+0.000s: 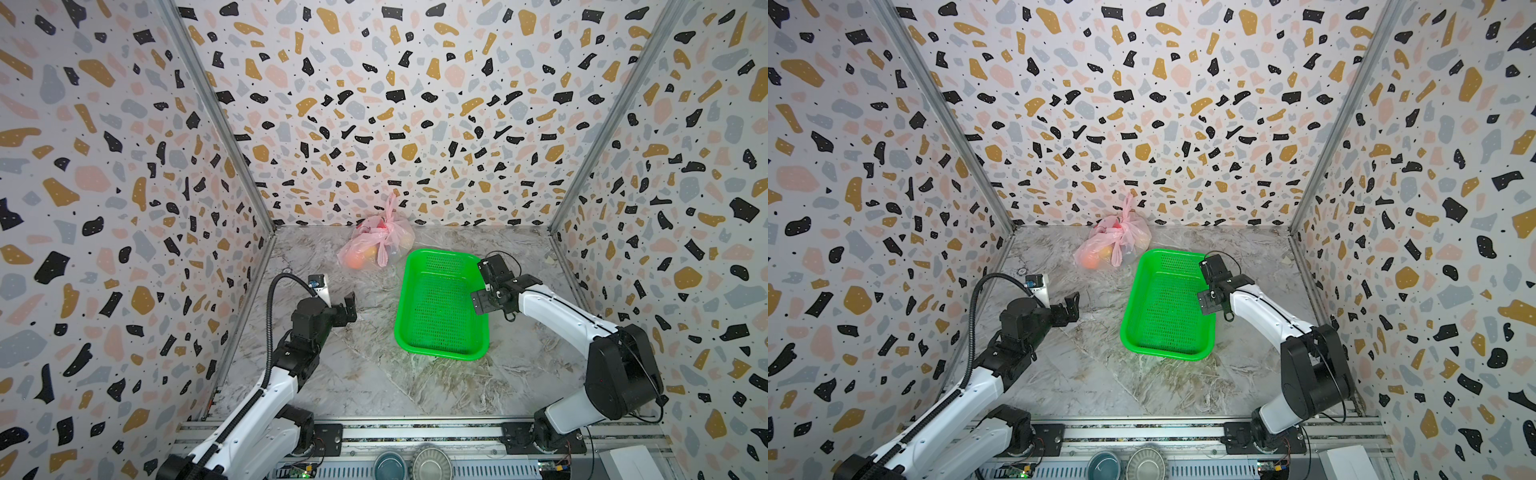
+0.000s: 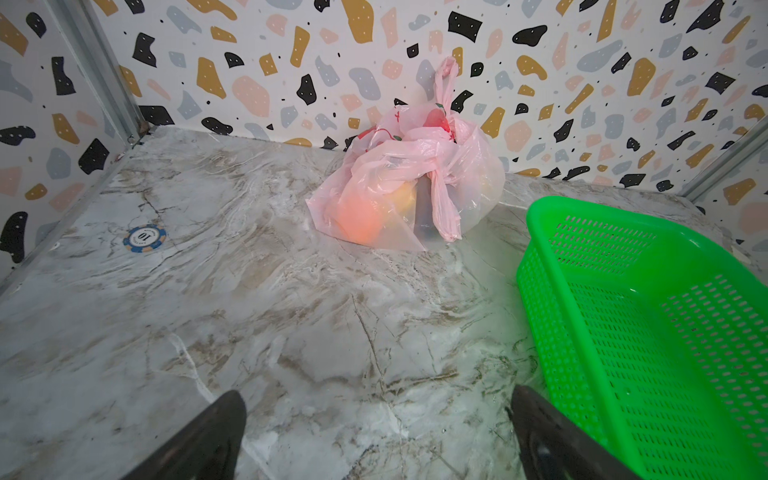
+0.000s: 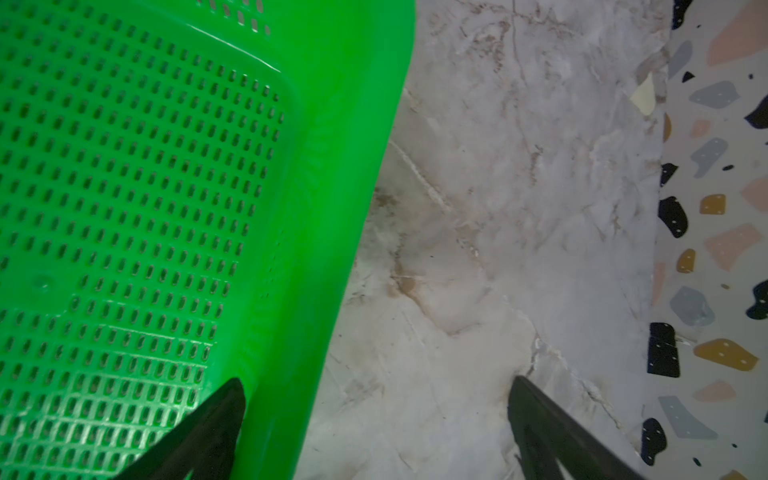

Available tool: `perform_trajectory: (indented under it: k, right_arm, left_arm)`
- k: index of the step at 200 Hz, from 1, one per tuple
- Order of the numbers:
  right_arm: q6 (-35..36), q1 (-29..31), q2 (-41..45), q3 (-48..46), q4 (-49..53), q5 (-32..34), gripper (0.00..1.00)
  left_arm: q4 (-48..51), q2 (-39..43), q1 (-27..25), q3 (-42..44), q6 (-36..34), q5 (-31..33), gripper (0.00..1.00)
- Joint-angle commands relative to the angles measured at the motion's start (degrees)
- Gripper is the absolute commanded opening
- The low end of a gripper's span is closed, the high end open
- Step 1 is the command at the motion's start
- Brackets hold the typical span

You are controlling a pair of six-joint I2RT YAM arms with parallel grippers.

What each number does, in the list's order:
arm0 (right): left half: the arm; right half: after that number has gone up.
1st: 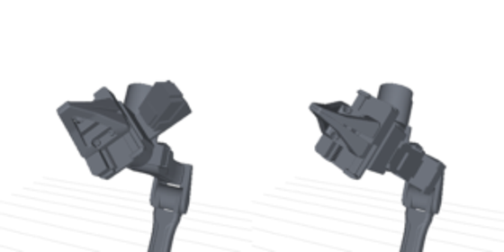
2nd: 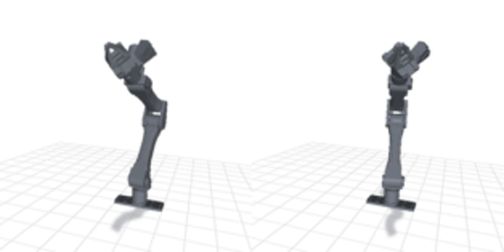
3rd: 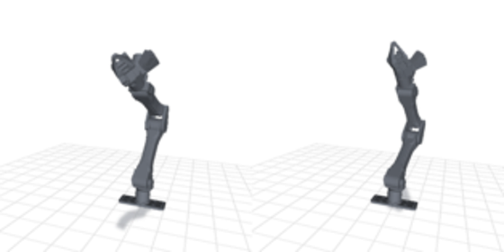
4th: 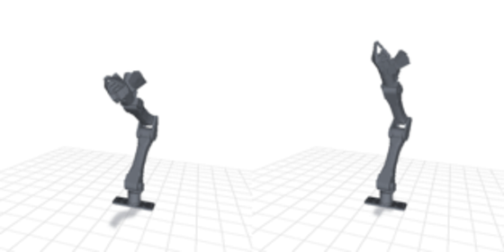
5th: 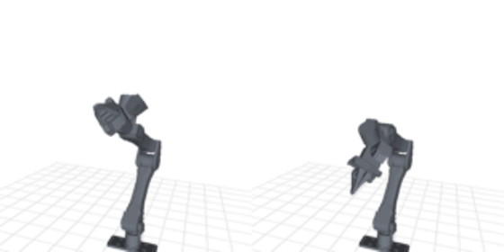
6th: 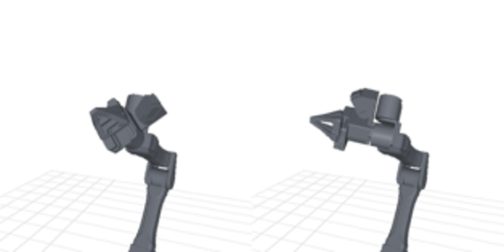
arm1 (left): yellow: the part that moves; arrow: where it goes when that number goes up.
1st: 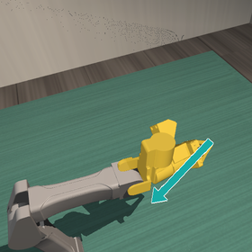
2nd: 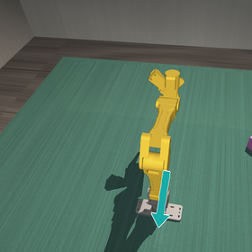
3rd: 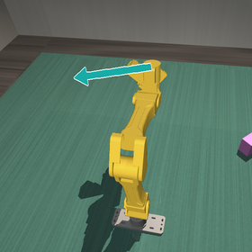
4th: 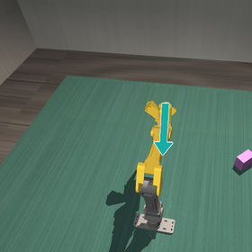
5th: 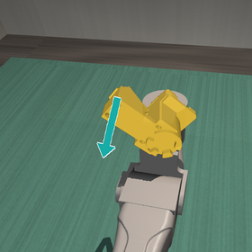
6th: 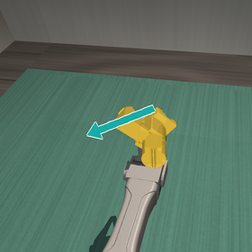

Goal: Untie the knot of the plastic bag and take out the fruit
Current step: 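Grasp the green basket rim with the right gripper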

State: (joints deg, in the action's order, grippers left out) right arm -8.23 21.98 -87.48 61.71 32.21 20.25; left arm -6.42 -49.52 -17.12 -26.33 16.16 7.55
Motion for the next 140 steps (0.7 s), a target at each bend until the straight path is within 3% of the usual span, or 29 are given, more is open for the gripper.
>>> perform_trajectory:
  k: [1, 43, 89, 140]
  right_arm:
    - [2.35, -3.04, 1.1, 2.61, 3.24, 1.08, 0.99]
    - [-0.9, -0.34, 4.0, 9.94, 8.25, -8.43, 0.99]
    - [-8.65, 14.2, 2.16, 15.23, 7.69, -15.12, 0.99]
    - [-12.94, 26.15, -11.63, 22.18, 1.81, -12.77, 0.99]
  left_arm:
    - [-0.53, -0.31, -0.44, -1.01, 0.78, -1.29, 1.0]
    - [0.86, -0.46, -0.51, -1.31, 0.37, -2.52, 1.0]
    - [0.93, 0.3, -0.63, -0.32, 0.54, -3.81, 1.0]
    - [-0.98, -0.24, -0.87, 1.03, 0.55, -7.12, 1.0]
